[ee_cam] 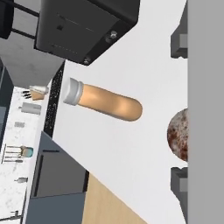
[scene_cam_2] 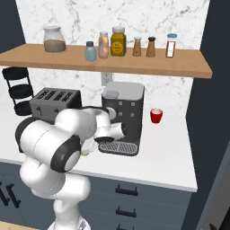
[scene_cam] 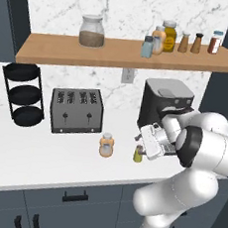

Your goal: Put the shaker and condiment bottle from the counter next to their counterparts in the cabinet.

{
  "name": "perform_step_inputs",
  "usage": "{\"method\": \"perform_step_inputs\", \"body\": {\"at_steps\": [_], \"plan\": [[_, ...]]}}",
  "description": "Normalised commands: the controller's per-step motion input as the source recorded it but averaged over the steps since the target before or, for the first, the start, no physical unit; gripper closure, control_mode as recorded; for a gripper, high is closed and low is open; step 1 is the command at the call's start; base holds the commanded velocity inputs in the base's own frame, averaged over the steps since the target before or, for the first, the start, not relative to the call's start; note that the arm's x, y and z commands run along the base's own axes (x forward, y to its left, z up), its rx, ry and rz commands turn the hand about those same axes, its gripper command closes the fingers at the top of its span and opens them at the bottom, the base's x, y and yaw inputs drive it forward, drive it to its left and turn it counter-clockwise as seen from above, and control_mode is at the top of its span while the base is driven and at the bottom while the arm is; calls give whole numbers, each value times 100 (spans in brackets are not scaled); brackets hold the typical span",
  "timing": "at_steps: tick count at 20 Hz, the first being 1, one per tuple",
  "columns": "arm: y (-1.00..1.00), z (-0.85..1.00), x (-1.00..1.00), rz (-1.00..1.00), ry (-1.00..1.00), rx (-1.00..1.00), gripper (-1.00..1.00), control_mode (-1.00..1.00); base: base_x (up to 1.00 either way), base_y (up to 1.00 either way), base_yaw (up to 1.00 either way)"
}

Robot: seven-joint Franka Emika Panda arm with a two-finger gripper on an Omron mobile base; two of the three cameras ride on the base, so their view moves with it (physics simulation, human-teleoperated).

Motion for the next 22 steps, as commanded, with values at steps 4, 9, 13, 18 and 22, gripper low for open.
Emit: {"method": "perform_step_inputs", "body": {"at_steps": [4,9,13,18,22], "plan": [[-2,-15,-1,1,0,1,-100,-100,0,0,0],[0,-14,-4,1,0,2,-100,-100,0,0,0],[0,-16,0,0,0,0,100,-100,0,0,0],[0,2,-6,0,0,1,100,-100,0,0,0],[0,47,-15,0,0,1,100,-100,0,0,0]]}}
